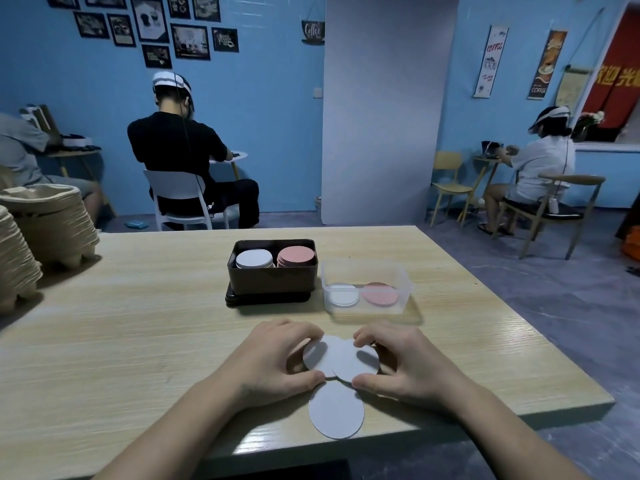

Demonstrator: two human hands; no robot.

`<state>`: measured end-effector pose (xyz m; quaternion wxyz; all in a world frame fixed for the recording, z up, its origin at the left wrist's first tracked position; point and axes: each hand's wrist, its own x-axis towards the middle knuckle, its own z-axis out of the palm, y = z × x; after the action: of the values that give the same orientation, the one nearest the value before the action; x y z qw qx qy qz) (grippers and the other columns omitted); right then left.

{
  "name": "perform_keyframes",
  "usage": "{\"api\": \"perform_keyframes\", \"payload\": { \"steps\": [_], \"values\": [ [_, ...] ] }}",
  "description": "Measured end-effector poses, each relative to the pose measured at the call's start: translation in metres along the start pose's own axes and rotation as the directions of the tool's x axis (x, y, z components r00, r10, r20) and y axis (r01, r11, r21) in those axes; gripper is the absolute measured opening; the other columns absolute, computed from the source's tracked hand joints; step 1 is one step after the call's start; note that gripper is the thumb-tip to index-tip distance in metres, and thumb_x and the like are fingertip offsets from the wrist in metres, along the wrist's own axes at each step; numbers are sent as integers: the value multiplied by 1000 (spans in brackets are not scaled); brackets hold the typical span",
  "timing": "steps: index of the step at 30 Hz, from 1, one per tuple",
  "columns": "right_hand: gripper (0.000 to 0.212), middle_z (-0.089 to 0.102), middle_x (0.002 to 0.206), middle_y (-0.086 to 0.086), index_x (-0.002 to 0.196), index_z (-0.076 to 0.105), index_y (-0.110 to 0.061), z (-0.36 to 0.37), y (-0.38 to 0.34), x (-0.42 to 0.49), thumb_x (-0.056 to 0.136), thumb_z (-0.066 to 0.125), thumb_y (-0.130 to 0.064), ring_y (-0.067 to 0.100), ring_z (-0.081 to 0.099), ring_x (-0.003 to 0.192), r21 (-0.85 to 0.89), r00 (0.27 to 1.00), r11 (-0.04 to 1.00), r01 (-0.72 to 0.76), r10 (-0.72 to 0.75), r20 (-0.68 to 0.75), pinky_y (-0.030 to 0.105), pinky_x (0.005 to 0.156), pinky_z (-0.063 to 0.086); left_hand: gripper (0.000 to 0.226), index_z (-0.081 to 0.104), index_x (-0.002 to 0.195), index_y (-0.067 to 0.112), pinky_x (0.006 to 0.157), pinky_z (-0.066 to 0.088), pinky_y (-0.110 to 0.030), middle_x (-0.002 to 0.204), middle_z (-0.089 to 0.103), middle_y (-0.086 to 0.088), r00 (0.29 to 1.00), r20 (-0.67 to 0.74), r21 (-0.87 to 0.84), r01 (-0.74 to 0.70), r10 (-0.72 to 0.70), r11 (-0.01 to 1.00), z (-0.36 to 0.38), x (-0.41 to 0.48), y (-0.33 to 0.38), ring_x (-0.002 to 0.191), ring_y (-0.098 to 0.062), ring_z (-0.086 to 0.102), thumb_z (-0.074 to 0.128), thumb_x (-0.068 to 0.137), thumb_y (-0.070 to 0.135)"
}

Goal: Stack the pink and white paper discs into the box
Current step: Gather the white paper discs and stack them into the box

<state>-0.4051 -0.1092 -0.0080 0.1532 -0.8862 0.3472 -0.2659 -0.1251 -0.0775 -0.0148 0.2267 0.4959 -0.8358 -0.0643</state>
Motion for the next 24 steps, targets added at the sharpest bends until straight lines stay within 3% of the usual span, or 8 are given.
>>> {"api": "perform_keyframes", "payload": {
  "steps": [4, 11, 17, 24],
  "values": [
    [44, 69, 108, -14, 108, 67, -29, 1, 2, 2, 75, 83, -55, 6, 64, 99, 6, 1000, 1000, -1, 1, -16, 33, 84, 53, 48, 60, 120, 34, 92, 48, -31, 108, 62, 19, 998, -50, -55, 33, -35, 998, -1, -5, -1, 103, -3, 54, 68, 80, 60],
    [42, 70, 106, -14, 105, 66, -31, 3, 3, 1, 75, 83, -56, 8, 66, 98, 13, 999, 1000, -18, 19, -33, 35, 83, 54, 48, 62, 120, 29, 92, 46, -24, 111, 62, 20, 972, -210, -72, 93, -106, 993, 0, -11, -3, 106, 0, 53, 60, 81, 57],
    [47, 71, 104, -10, 107, 67, -28, 13, -3, 15, 74, 82, -59, 13, 67, 95, 63, 998, 998, 4, 0, -62, 41, 81, 56, 42, 56, 123, 37, 96, 52, -30, 122, 58, 26, 989, -145, -134, 23, -43, 991, 4, -14, -7, 116, 3, 53, 67, 87, 57],
    [50, 71, 117, -8, 106, 67, -23, 28, -13, 28, 74, 85, -57, 6, 66, 112, 124, 992, 989, 78, -65, -108, 38, 89, 56, 41, 62, 111, 35, 92, 56, -27, 130, 60, 21, 989, -145, -277, -37, -4, 960, 5, -10, -9, 117, 0, 59, 80, 81, 56]
  ]
}}
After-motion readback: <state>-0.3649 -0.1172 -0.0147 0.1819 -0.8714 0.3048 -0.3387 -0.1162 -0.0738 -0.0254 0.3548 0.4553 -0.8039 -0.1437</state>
